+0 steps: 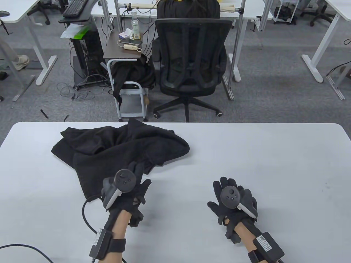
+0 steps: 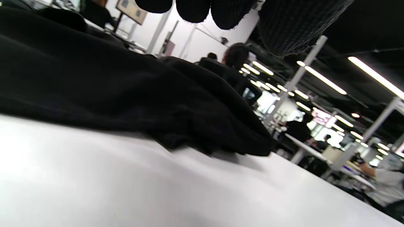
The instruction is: Fold trousers
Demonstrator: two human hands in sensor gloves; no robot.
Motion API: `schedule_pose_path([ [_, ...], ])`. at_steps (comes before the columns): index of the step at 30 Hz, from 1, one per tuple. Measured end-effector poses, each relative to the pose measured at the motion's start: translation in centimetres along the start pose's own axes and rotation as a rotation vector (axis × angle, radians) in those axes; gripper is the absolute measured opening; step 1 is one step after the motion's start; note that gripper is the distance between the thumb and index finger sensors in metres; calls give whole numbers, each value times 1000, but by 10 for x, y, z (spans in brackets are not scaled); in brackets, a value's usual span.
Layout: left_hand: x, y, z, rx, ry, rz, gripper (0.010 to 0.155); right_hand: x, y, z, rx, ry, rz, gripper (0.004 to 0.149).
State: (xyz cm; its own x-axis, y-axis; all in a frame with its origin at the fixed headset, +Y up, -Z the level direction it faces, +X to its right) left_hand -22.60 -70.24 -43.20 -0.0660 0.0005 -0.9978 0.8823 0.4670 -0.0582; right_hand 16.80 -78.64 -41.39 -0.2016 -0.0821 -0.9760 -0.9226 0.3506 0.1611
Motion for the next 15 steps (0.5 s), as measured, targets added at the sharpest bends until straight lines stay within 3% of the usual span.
schedule_pose_path([
  [7,40,-51,-12,100,-38,-184,78,0,-1,1,17,-6,4,82],
  [15,63,-127,1,227,-131,-443,81,3,-11,-4,44,25,-18,82],
])
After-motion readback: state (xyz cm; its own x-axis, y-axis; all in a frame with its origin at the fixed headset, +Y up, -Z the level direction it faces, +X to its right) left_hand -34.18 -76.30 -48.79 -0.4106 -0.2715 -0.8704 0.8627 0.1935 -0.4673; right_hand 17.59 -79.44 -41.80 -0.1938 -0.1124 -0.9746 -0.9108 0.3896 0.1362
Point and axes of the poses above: the tracker on the back of each hand, its own y axis roughly to the thumb side, its own x axis roughly from the wrist to the fingertips, z = x × y, the point moved 3 cm from there along x, roughly from the wrist to the fingertips
